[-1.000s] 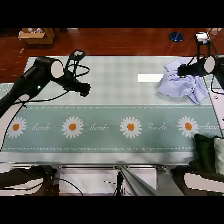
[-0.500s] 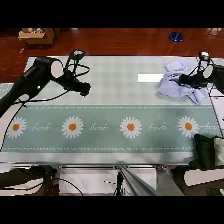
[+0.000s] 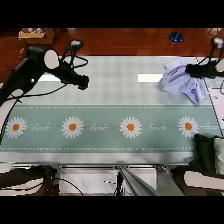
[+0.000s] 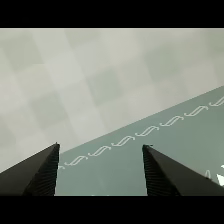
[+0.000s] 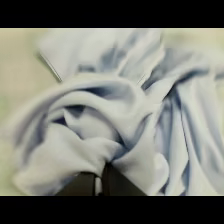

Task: Fold the shirts.

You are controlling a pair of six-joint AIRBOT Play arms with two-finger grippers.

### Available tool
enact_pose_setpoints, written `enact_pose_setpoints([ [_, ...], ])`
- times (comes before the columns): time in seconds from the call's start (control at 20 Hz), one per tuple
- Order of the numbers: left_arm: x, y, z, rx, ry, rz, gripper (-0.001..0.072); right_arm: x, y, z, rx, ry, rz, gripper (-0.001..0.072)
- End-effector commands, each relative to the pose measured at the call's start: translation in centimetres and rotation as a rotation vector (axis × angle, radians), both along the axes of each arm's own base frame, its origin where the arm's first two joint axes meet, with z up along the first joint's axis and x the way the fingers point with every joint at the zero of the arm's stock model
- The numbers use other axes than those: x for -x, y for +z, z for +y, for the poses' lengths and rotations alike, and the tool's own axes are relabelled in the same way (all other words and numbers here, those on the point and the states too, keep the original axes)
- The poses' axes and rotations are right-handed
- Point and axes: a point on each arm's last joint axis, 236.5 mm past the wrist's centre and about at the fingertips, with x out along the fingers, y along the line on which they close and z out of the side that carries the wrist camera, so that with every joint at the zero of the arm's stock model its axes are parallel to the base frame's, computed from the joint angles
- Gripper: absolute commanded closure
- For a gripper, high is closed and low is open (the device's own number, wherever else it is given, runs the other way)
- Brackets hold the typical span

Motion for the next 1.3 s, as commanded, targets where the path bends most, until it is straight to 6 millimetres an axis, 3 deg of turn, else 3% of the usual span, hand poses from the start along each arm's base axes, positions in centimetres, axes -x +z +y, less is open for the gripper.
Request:
enact_pose_setpoints([
  [0.0,0.3,5.3,0.2,-0.006,-0.025,-0.02,0.0096,2.0,12.7,1.8,0.03,0.048,-0.274,0.0694],
  [0.2,1.3,14.6,0.5,0.046,-0.029,-0.163,0.0096,7.6,24.9,6.2,-0.05,0.119,-0.558,0.0693],
  [0.3,2.8,19.3,1.0,0.083,-0.03,-0.26,0.0096,10.9,29.5,8.9,-0.118,0.173,-0.673,0.0693],
  [0.4,4.9,23.1,1.8,0.114,-0.029,-0.342,0.0096,13.8,31.7,11.1,-0.184,0.221,-0.717,0.0693],
  [0.5,7.3,25.6,2.7,0.132,-0.03,-0.392,0.0096,15.8,31.9,13.2,-0.24,0.279,-0.691,0.0693],
  [0.7,11.3,26.9,3.9,0.154,-0.01,-0.366,0.0096,17.6,28.0,18.0,-0.358,0.437,-0.492,0.0693],
  [0.9,12.0,25.5,3.2,0.168,-0.031,-0.302,0.0096,16.8,22.4,24.8,-0.377,0.643,-0.286,0.0693],
  [1.1,11.7,21.2,3.0,0.126,-0.029,-0.191,0.0096,15.2,13.8,33.6,-0.323,0.83,-0.071,0.0693],
  [1.25,11.5,16.0,2.9,0.085,-0.022,-0.075,0.0096,13.6,7.4,38.0,-0.299,0.871,0.033,0.0692],
])
